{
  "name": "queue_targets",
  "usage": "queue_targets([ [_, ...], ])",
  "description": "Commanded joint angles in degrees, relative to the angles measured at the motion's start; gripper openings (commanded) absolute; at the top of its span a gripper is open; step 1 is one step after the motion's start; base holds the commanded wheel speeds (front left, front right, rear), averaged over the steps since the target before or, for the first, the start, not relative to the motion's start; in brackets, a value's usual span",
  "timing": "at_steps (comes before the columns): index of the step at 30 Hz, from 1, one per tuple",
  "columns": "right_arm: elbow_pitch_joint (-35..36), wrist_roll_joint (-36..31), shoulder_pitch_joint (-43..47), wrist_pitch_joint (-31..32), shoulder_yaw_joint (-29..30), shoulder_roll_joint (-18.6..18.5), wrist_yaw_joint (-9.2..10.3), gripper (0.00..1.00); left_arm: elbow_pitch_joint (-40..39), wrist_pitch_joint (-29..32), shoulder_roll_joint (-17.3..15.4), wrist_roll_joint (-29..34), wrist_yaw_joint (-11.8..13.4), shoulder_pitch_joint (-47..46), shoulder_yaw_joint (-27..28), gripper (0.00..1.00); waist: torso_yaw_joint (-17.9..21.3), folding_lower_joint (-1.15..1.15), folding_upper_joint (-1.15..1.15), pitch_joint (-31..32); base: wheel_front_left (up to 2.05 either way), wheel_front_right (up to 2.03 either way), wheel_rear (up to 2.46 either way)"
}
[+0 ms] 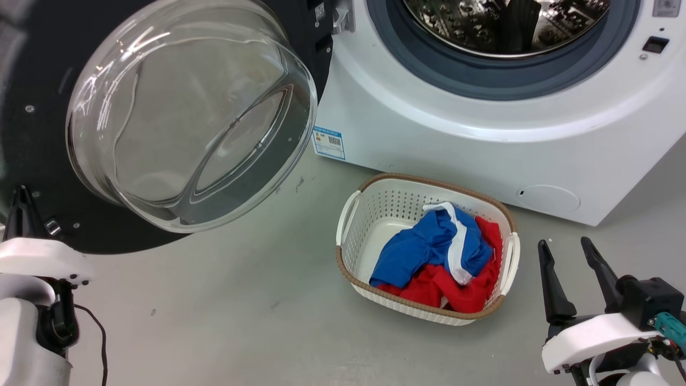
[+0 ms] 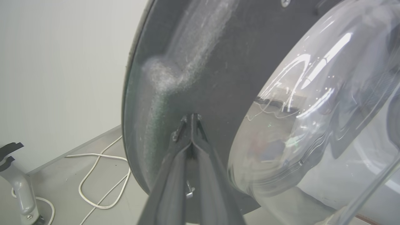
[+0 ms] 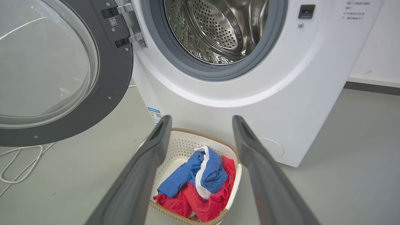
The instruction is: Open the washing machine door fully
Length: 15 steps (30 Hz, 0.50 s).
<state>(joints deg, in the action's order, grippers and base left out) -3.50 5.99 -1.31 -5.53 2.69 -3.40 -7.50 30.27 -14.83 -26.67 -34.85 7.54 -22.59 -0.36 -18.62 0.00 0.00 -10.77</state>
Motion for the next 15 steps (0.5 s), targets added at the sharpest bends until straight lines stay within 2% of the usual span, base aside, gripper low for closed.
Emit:
queue_targets([
  [1, -0.38, 0.42, -0.17, -0.55, -0.05, 0.04, 0.01, 1.0, 0.11, -0.39, 0.4, 0.5, -0.06, 0.42, 0.32, 0.0, 0.25, 0.0, 0.0, 1.12, 0.0, 0.0, 0.0],
  [6, -1.89, 0.95, 1.55, -1.15, -0.3, 0.36, 0.01, 1.0, -3.66, -0.41, 2.57, 2.05, 0.6, 5.47, -0.01, 0.0, 0.85, 0.0, 0.0, 4.48, 0.0, 0.0, 0.0],
  [15, -3.89, 2.13, 3.86, -1.97, -1.34, 0.59, 0.01, 1.0, -18.27, 1.79, 6.43, 5.26, 3.84, 18.27, -4.86, 0.0, 2.33, 0.0, 0.0, 10.05, 0.0, 0.0, 0.0],
])
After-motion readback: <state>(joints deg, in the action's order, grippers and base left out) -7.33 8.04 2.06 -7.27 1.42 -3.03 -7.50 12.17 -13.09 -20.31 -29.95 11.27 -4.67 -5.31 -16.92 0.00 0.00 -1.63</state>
